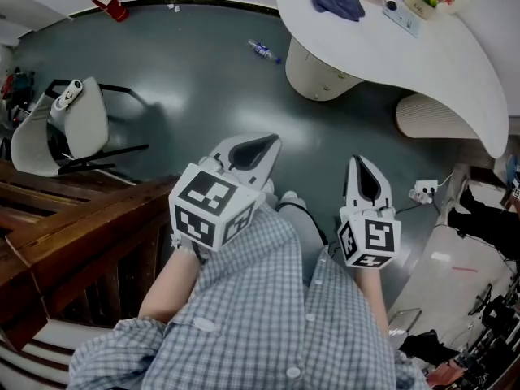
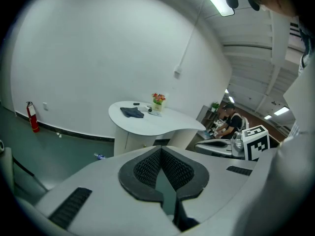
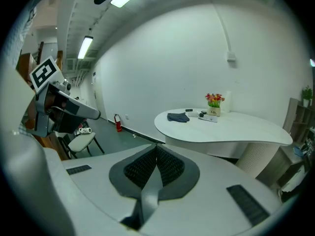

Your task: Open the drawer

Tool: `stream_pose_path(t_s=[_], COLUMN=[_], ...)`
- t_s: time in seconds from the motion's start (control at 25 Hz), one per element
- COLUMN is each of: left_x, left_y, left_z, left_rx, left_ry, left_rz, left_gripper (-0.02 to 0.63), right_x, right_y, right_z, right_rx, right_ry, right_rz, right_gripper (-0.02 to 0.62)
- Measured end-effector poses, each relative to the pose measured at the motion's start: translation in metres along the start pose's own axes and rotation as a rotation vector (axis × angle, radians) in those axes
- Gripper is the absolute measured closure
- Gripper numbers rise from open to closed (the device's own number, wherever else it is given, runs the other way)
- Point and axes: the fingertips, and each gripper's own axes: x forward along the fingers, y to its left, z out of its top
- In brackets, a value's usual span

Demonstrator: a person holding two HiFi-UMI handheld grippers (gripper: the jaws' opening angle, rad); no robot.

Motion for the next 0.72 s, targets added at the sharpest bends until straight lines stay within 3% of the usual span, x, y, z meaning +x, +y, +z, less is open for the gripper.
stream_pose_path(t_s=[0.36,0.72], left_x=[0.018,0.062], left_y=[0.029,0.031], left_z=[0.003,0.007], left_rx=[0.0,-0.013], left_ry=[0.01,0.008], left_rz=[0.034,0.032], left_gripper=[0.603,0.603], right_x=[0.026,0.071], right_y=[-0.008,-0.035], right_z=[-0.015,-0.026], right_rx=[0.018,-0.02], right_ry=[0.039,0.073], right_rz=[-0.016,0.016], right_gripper=[0.586,0.586])
